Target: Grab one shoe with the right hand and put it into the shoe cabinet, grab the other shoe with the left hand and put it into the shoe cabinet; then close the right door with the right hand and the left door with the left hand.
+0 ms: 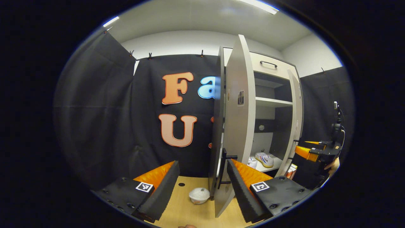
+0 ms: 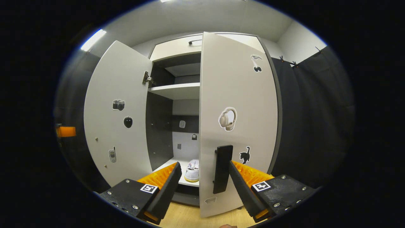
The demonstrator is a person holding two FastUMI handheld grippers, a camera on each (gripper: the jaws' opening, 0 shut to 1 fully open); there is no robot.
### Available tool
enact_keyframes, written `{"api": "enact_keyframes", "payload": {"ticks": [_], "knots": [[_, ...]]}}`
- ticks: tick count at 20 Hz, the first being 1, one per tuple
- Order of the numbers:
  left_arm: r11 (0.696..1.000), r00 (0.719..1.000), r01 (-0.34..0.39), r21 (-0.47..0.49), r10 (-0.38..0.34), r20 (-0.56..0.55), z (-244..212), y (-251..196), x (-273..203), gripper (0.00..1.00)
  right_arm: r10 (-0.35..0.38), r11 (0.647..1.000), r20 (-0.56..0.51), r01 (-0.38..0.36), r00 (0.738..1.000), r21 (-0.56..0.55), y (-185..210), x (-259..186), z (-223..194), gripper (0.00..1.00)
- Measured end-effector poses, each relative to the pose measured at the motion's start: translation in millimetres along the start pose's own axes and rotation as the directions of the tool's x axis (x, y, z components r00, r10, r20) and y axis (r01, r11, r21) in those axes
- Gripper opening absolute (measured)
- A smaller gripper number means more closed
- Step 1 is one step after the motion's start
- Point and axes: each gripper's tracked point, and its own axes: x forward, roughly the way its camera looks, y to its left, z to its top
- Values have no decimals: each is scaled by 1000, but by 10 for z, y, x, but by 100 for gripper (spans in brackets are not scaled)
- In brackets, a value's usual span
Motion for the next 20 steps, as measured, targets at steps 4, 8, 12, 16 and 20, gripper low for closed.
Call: {"api": "enact_keyframes", "payload": {"ticks": [4,8,12,16,20], "knots": [[998,997,62,-5,-62,-38,-229,-172,221,96,-2,1000,31,2,1000,-9,28,-130,171,93],[997,995,76,-8,-77,-67,-384,-199,393,96,-11,1000,63,12,998,-27,39,-250,309,93],[993,993,99,-67,-103,-57,-374,-234,426,96,-23,1000,74,24,997,-11,-15,-356,382,93],[985,987,152,-83,-155,-41,-313,-400,454,96,-41,999,87,41,995,2,-106,-435,462,93],[983,983,179,-36,-180,-38,-307,-650,464,96,-52,999,95,52,994,1,-219,-566,489,93]]}}
